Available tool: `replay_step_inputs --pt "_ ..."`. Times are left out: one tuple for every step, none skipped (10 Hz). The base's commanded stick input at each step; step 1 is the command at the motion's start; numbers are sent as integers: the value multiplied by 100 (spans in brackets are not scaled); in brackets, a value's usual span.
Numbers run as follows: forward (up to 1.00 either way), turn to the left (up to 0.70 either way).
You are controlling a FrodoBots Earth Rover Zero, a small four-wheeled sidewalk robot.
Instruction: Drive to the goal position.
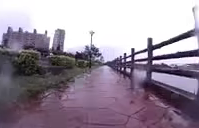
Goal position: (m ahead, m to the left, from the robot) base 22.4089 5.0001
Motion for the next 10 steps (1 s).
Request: replay_step_inputs --pt "100 0" --pt "100 0" --pt "100 0" --pt "100 0" --pt "100 0" --pt "100 -2" --pt "100 -8" --pt "100 -22" --pt "100 -9" --pt "100 -3"
